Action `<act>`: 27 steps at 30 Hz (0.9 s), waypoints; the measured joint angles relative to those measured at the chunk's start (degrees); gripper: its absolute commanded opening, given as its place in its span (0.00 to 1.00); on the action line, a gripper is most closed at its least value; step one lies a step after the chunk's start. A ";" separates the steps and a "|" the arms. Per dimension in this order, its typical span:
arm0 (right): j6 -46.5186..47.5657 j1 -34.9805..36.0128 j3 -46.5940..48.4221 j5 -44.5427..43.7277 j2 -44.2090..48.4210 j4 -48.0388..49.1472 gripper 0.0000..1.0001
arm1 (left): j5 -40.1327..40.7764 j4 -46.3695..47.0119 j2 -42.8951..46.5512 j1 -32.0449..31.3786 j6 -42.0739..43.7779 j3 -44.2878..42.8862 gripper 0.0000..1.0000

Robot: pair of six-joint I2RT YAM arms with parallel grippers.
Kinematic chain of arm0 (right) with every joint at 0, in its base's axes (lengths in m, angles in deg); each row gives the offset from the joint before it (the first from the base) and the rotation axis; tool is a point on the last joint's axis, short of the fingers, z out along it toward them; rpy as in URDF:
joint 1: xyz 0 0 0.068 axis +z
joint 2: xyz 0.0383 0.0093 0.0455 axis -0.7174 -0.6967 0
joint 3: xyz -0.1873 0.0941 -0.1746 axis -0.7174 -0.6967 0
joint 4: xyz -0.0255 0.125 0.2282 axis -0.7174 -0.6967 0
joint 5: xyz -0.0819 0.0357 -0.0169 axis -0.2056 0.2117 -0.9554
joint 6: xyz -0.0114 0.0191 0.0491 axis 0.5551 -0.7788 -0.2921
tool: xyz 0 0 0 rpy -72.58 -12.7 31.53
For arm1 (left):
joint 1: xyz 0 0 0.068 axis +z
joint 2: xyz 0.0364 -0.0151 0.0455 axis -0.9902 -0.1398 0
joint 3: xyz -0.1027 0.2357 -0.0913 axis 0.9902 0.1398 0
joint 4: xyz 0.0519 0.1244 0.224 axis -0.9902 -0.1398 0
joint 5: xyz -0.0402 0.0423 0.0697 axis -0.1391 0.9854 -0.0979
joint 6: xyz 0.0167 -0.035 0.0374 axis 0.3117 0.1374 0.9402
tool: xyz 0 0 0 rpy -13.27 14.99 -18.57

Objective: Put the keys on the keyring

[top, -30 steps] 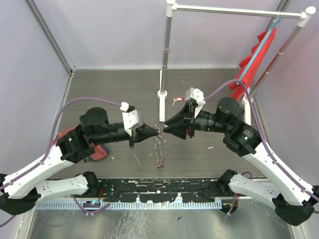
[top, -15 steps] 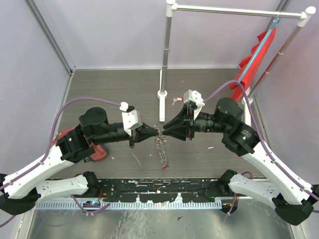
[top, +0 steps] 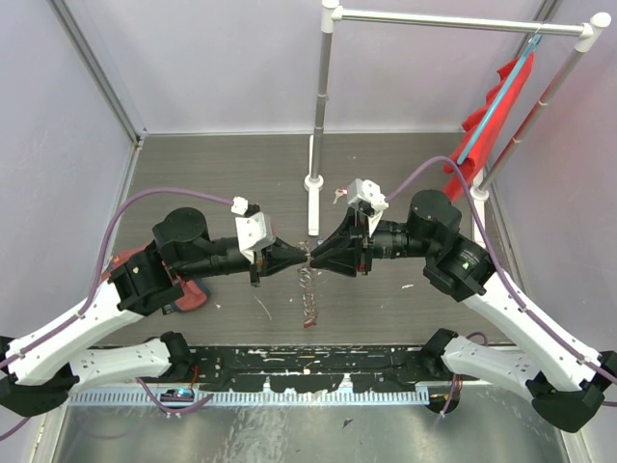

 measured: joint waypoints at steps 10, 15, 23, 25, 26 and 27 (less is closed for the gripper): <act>0.00 0.57 0.00 0.22 -0.96 0.28 0.11 | -0.39 0.31 0.02 0.00 -0.50 0.00 0.00; 0.85 0.68 0.02 0.24 -0.96 0.24 0.01 | -0.68 0.35 0.02 0.02 -1.05 0.00 0.00; 8.59 1.27 6.71 -1.92 -0.81 -9.62 0.01 | -3.85 2.40 0.83 0.02 -1.53 0.00 0.20; 10.16 1.25 8.17 -3.85 -0.31 -11.65 0.01 | -4.42 2.71 1.57 0.02 -1.70 -0.13 0.22; 10.54 1.25 8.46 -4.85 -0.02 -12.17 0.01 | -4.92 2.93 2.12 0.02 -1.81 -0.28 0.22; 10.62 1.25 8.66 -6.10 0.35 -12.48 0.01 | -5.03 2.95 2.29 0.00 -1.88 -0.35 0.22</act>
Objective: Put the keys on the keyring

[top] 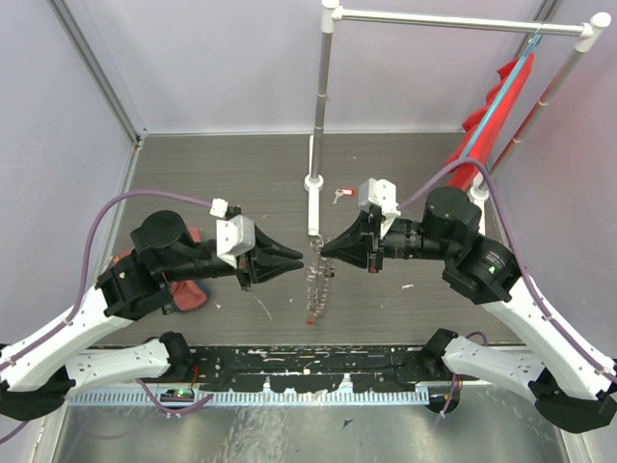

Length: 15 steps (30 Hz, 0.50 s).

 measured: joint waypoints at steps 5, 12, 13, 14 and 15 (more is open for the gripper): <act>0.20 0.00 -0.15 -5.42 1.92 -0.46 0.01 | 0.02 0.44 1.84 0.00 -0.20 -0.31 0.24; 10.51 -0.11 -7.43 -6.03 9.84 3.58 0.01 | 0.37 0.81 2.38 0.00 -0.22 -0.98 0.29; 13.09 -0.11 -9.11 -5.20 11.08 4.46 0.01 | 0.35 0.79 2.34 0.00 -0.20 -1.05 0.31; 15.76 -0.11 -10.58 -4.26 12.07 5.18 0.01 | 0.35 0.81 2.29 0.00 -0.13 -1.11 0.32; 17.86 -0.11 -11.41 -3.48 12.74 5.38 0.01 | 0.33 0.81 2.25 0.00 -0.07 -1.16 0.34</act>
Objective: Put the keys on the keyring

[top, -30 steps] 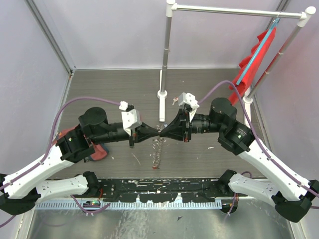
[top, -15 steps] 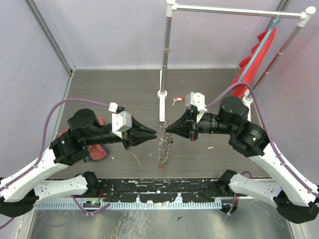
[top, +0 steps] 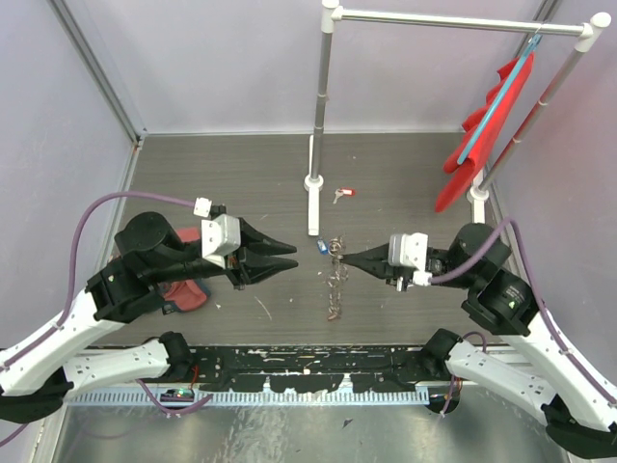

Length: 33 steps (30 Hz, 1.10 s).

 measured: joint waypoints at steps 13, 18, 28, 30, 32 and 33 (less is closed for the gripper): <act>30.53 0.00 1.42 9.86 -5.68 -4.37 0.01 | -1.42 -0.17 -0.42 0.00 2.19 -0.85 0.40; 36.54 0.00 2.56 10.49 -7.34 -6.80 0.01 | -1.46 -1.79 -1.03 0.00 4.07 -1.05 0.41; 37.86 0.00 13.70 8.37 -11.58 -16.48 0.01 | 3.65 -4.81 -5.20 0.00 8.37 -3.30 0.44; 37.16 0.00 15.39 7.21 -12.17 -18.95 0.01 | 4.79 -5.11 -6.10 0.00 9.33 -3.63 0.44; 36.26 0.00 16.61 6.12 -12.63 -21.31 0.01 | 5.53 -5.31 -7.06 0.00 10.29 -4.20 0.44; 35.85 0.00 17.25 5.55 -12.94 -22.51 0.01 | 5.81 -5.31 -7.54 0.00 10.71 -4.50 0.44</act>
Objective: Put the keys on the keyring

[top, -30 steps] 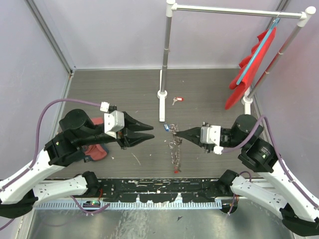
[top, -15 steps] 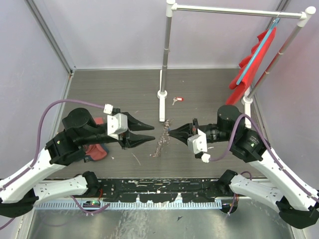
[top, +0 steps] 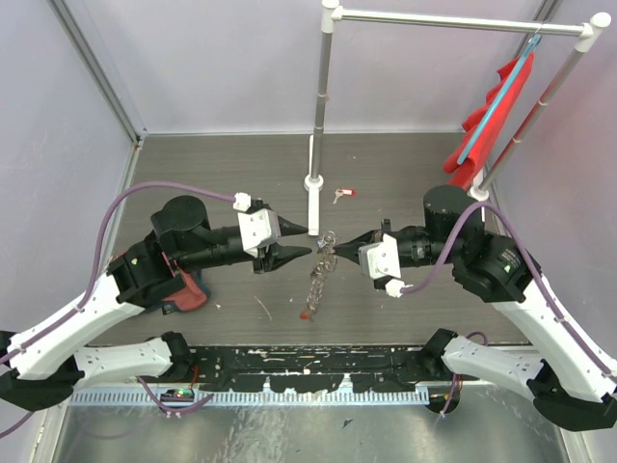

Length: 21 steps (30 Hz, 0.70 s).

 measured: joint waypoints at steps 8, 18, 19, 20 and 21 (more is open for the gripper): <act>-2.78 0.00 4.68 -4.92 -3.21 -7.45 0.01 | 0.50 -0.17 -2.16 -0.07 1.99 -1.62 0.44; -4.63 0.00 6.78 -8.04 -4.55 -11.52 0.01 | 1.53 -0.37 -5.22 -3.30 3.39 -2.47 0.43; -4.68 0.00 6.78 -8.04 -4.55 -11.76 0.01 | 1.86 -0.39 -5.64 -3.82 3.65 -2.47 0.43; -4.74 0.00 6.78 -8.04 -4.55 -11.91 0.01 | 2.29 -0.42 -6.05 -4.35 3.91 -2.47 0.43; -4.81 0.00 6.78 -8.04 -4.55 -12.09 0.01 | 2.78 -0.44 -6.40 -4.81 4.15 -2.47 0.43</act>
